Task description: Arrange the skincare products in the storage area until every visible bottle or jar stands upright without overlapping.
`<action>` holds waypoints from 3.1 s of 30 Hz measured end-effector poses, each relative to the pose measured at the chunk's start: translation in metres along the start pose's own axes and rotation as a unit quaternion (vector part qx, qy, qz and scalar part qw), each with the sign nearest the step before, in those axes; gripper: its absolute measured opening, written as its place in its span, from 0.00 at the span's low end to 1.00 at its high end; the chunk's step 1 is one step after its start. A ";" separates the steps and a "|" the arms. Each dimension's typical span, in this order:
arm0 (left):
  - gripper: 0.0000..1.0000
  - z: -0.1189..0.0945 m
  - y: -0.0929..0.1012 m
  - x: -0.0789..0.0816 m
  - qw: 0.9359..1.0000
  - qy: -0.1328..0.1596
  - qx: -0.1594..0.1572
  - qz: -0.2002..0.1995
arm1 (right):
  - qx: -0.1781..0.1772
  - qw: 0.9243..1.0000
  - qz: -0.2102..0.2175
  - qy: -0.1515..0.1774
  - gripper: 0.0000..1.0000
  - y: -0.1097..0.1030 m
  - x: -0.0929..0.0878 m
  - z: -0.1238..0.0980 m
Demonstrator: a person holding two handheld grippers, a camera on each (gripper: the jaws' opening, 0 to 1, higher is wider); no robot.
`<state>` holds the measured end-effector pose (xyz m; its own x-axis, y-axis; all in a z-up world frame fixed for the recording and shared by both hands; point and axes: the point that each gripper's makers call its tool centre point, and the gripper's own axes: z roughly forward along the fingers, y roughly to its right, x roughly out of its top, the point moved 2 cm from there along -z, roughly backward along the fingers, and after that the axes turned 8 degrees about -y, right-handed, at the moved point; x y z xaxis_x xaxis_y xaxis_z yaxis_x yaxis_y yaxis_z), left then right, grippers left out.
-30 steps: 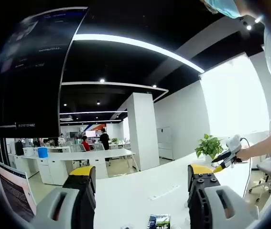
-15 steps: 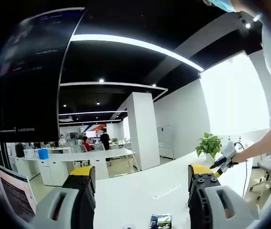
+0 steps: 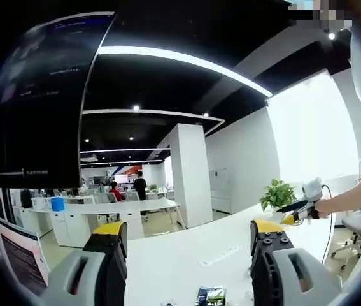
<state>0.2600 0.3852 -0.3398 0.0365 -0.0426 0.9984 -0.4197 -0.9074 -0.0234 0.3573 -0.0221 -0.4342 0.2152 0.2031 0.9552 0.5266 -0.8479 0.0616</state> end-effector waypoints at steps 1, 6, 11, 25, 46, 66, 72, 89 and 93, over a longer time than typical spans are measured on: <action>0.82 0.000 0.000 -0.001 1.000 -0.001 0.000 0.000 | -0.005 1.000 0.010 0.020 0.65 -0.001 0.009 -0.005; 0.82 -0.002 0.001 -0.001 1.000 0.005 -0.001 -0.007 | -0.009 0.996 0.046 0.077 0.66 -0.007 0.036 -0.021; 0.82 -0.005 0.001 -0.001 1.000 0.010 -0.002 -0.011 | -0.015 0.994 0.048 0.100 0.66 -0.007 0.049 -0.031; 0.82 -0.007 -0.003 -0.004 1.000 0.013 -0.001 -0.019 | -0.016 0.992 0.044 0.114 0.66 -0.015 0.057 -0.034; 0.82 -0.006 -0.004 -0.010 1.000 0.003 0.006 -0.023 | -0.023 1.000 0.001 0.010 0.66 0.018 0.001 0.000; 0.82 -0.009 -0.003 -0.016 0.999 -0.018 0.027 -0.021 | -0.007 0.995 0.004 -0.103 0.70 0.032 -0.058 0.035; 0.82 -0.010 -0.002 -0.020 0.999 -0.029 0.029 -0.021 | 0.006 0.988 0.002 -0.156 0.69 0.041 -0.085 0.045; 0.82 -0.015 0.002 -0.051 0.997 -0.054 0.042 -0.037 | 0.043 0.958 -0.010 -0.283 0.68 0.047 -0.167 0.061; 0.82 -0.009 0.008 -0.066 0.996 -0.067 0.034 -0.039 | 0.047 0.951 -0.013 -0.304 0.67 0.049 -0.184 0.062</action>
<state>0.2454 0.3843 -0.4057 0.1889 -0.0221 0.9818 -0.3491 -0.9360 0.0461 0.3950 -0.0703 -0.6246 0.6228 0.4929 0.6075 0.6025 -0.7976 0.0295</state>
